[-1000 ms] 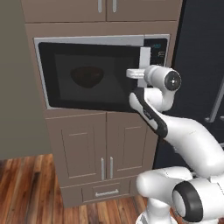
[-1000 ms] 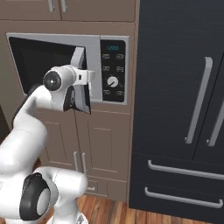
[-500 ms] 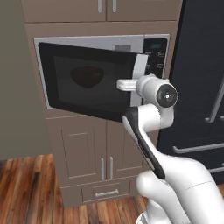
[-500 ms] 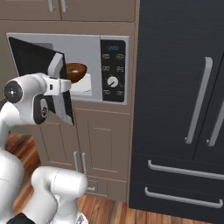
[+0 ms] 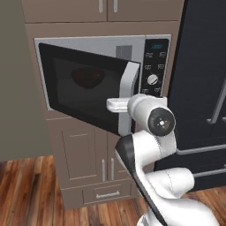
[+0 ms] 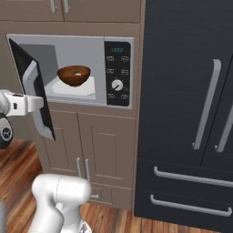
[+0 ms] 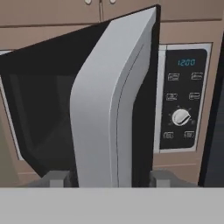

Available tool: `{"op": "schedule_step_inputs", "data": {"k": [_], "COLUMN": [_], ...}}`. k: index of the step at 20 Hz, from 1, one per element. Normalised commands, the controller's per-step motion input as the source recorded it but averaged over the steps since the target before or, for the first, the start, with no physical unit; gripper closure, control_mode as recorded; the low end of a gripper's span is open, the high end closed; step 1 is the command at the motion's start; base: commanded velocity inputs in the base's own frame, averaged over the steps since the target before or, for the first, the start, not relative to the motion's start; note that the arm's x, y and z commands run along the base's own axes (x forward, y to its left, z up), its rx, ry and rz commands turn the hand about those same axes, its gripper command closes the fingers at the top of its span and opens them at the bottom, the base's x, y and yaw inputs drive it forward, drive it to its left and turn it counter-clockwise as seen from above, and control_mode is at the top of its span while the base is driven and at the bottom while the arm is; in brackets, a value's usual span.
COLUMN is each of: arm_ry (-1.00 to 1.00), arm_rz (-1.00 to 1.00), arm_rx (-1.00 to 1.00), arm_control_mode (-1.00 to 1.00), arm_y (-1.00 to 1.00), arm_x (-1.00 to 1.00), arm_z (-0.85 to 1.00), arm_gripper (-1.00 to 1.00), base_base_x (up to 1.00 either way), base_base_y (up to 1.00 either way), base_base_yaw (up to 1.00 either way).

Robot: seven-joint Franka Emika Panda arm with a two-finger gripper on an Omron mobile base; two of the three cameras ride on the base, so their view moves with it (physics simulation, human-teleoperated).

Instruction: The microwave is finished heating the steak and lime. Take the bowl containing the food and place it on the dining counter.

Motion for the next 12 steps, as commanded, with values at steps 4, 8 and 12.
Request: {"op": "schedule_step_inputs", "data": {"k": [4,8,12], "arm_ry": [0.00,0.00,0.00], "arm_rz": [0.04,0.07,0.13], "arm_rx": [-0.06,-0.03,0.05], "arm_control_mode": [-1.00,-1.00,-1.00], "arm_y": [0.09,-0.14,-0.93], "arm_x": [-1.00,-1.00,-0.78], "arm_z": [-0.28,-0.10,0.18], "arm_gripper": [-1.00,-1.00,-1.00], "base_base_x": [0.00,0.00,0.00], "base_base_y": [0.00,0.00,0.00], "base_base_yaw": [0.00,0.00,0.00]}}
